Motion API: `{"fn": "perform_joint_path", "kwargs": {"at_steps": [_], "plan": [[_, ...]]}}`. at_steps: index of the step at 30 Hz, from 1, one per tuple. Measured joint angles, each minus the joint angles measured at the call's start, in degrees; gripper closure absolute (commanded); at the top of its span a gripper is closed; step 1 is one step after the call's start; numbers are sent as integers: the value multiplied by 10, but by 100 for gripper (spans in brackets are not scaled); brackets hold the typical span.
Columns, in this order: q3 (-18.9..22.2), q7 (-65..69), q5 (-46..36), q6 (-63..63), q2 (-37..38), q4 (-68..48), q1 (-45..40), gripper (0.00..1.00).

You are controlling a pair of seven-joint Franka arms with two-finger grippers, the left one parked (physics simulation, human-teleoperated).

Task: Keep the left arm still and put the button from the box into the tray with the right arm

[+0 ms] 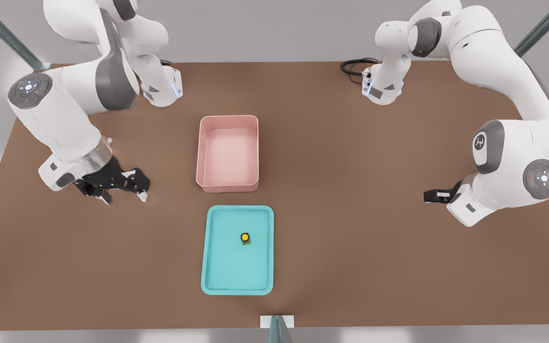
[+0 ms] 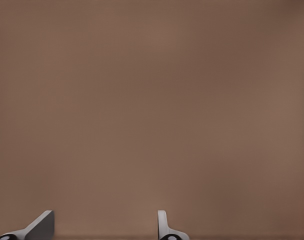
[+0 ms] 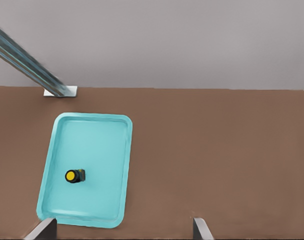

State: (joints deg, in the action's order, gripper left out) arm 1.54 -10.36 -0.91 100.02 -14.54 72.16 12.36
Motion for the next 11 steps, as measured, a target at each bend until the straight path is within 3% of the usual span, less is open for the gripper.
{"fn": "perform_joint_path", "kwargs": {"at_steps": [5, 11], "plan": [[2, 26, 20, -119, 6, 4, -36, 0], [3, 57, 31, -177, -7, 3, -44, 0]]}}
